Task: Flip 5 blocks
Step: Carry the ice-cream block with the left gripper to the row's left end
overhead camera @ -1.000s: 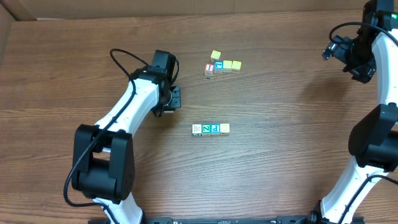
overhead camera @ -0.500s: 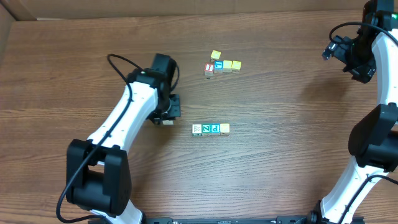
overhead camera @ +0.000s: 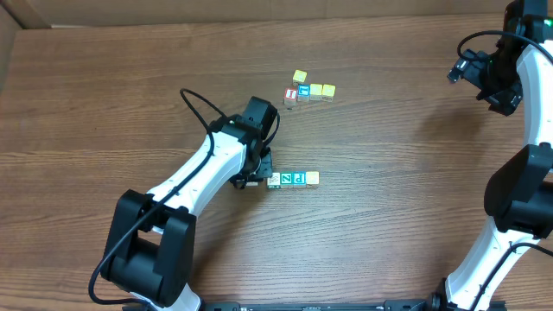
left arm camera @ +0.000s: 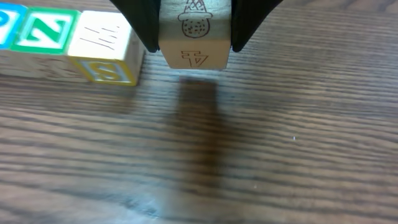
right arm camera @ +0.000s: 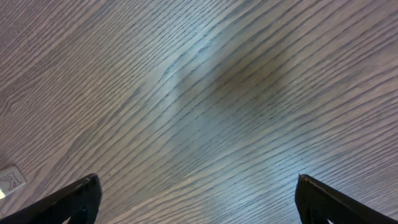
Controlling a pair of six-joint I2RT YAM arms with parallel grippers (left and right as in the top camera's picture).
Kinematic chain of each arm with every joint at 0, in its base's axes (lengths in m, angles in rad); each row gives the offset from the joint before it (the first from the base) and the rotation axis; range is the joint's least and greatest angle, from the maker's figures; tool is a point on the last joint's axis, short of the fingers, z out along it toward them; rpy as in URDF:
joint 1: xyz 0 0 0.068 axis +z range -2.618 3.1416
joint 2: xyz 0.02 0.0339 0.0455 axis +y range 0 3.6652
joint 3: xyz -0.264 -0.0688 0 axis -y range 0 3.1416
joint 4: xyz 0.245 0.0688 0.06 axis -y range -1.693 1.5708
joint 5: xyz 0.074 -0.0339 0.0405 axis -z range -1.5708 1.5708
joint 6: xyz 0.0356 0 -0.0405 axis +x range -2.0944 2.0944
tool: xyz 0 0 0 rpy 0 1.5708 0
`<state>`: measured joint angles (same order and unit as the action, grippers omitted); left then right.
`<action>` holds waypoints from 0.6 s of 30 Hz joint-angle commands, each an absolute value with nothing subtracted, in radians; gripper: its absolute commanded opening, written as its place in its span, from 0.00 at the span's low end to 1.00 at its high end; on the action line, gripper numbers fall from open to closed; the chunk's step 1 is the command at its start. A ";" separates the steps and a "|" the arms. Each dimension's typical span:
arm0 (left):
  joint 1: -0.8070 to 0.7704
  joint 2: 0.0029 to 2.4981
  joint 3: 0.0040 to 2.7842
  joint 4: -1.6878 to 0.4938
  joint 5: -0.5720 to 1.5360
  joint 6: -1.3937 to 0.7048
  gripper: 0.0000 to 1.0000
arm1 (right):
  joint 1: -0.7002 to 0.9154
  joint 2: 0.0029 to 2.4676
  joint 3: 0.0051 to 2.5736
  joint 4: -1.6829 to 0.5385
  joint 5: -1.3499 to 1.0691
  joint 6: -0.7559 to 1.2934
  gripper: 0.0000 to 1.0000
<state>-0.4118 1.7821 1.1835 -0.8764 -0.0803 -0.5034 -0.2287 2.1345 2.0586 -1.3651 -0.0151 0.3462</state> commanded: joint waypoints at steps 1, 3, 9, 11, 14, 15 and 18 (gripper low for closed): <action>-0.412 1.758 1.143 -0.854 -0.095 -0.532 0.17 | -0.231 2.114 2.067 -1.362 -0.009 0.344 1.00; -0.412 1.758 1.137 -0.850 -0.083 -0.532 0.21 | -0.231 2.114 2.067 -1.362 -0.009 0.344 1.00; -0.412 1.758 1.135 -0.836 -0.077 -0.532 0.32 | -0.231 2.114 2.067 -1.362 -0.009 0.344 1.00; -0.412 1.758 1.135 -0.832 -0.078 -0.532 0.34 | -0.231 2.114 2.067 -1.362 -0.009 0.344 1.00; -0.412 1.758 1.135 -0.825 -0.078 -0.532 0.36 | -0.231 2.114 2.067 -1.362 -0.009 0.344 1.00; -0.412 1.758 1.135 -0.825 -0.078 -0.532 0.36 | -0.231 2.114 2.067 -1.362 -0.009 0.344 1.00; -0.408 1.757 1.143 -0.817 -0.082 -0.519 0.35 | -0.231 2.114 2.067 -1.362 -0.009 0.344 1.00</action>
